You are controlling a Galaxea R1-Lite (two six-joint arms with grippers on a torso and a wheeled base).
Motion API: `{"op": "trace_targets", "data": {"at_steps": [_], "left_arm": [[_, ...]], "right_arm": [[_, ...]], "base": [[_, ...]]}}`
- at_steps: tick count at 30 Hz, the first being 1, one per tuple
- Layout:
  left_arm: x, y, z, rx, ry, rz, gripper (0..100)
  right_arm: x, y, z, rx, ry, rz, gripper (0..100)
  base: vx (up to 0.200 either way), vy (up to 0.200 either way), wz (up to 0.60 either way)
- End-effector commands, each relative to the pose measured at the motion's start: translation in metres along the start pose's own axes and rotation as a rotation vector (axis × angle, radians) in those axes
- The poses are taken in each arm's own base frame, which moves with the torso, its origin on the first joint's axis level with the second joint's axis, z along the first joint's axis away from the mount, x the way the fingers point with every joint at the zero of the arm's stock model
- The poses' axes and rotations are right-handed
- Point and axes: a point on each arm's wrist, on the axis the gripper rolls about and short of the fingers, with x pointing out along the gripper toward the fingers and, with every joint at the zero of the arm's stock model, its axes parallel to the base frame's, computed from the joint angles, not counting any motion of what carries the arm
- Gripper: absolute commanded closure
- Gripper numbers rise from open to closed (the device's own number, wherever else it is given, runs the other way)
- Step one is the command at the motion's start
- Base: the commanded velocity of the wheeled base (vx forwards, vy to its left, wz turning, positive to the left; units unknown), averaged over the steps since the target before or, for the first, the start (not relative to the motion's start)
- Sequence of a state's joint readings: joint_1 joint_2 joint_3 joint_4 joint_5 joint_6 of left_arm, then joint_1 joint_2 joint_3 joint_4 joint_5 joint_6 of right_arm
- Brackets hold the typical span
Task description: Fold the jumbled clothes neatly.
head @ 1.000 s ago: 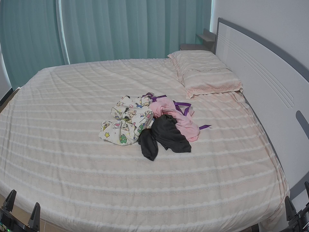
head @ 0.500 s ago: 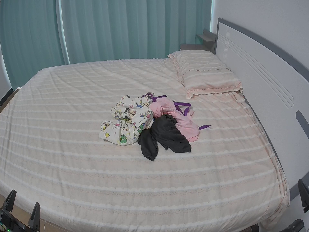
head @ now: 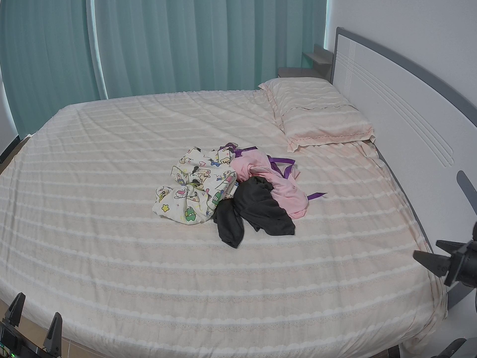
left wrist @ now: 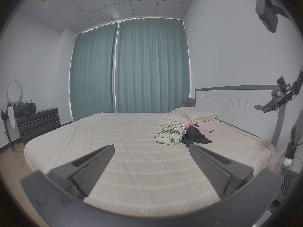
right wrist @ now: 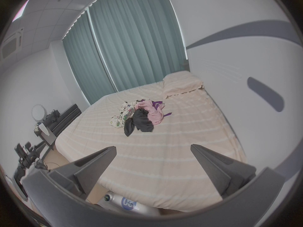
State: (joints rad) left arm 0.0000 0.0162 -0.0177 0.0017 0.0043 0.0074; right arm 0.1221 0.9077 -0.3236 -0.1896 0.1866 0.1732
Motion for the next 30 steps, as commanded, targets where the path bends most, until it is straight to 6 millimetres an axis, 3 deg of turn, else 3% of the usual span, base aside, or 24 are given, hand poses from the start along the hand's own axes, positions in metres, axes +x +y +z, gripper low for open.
{"op": "trace_targets", "data": {"at_steps": [1,6,7,8,10,12,18,23,30], "left_arm": [[0.0,0.0,-0.005,0.0,0.0,0.0,0],[0.0,0.0,-0.005,0.0,0.0,0.0,0],[0.0,0.0,-0.005,0.0,0.0,0.0,0],[0.0,0.0,-0.005,0.0,0.0,0.0,0],[0.0,0.0,-0.005,0.0,0.0,0.0,0],[0.0,0.0,-0.005,0.0,0.0,0.0,0],[0.0,0.0,-0.005,0.0,0.0,0.0,0],[0.0,0.0,-0.005,0.0,0.0,0.0,0],[0.0,0.0,-0.005,-0.001,0.0,0.0,0]], "right_arm": [[0.137,0.007,0.004,0.143,0.227,0.078,0],[0.202,0.016,0.009,0.213,0.221,0.046,0],[0.204,0.017,0.01,0.213,0.219,0.045,0],[0.219,0.021,0.01,0.222,0.216,0.031,0],[0.219,0.021,0.01,0.222,0.216,0.031,0],[0.255,0.031,0.006,0.24,0.222,0.015,0],[0.319,0.042,-0.006,0.293,0.213,-0.022,0],[0.357,0.047,-0.016,0.285,0.194,-0.045,0],[0.393,0.052,-0.036,0.271,0.192,-0.058,0]], "base": [[0.0,0.0,0.0],[0.0,0.0,0.0],[0.0,0.0,0.0],[0.0,0.0,0.0],[0.0,0.0,0.0],[0.0,0.0,0.0],[0.0,0.0,0.0],[0.0,0.0,0.0],[0.0,0.0,0.0]]}}
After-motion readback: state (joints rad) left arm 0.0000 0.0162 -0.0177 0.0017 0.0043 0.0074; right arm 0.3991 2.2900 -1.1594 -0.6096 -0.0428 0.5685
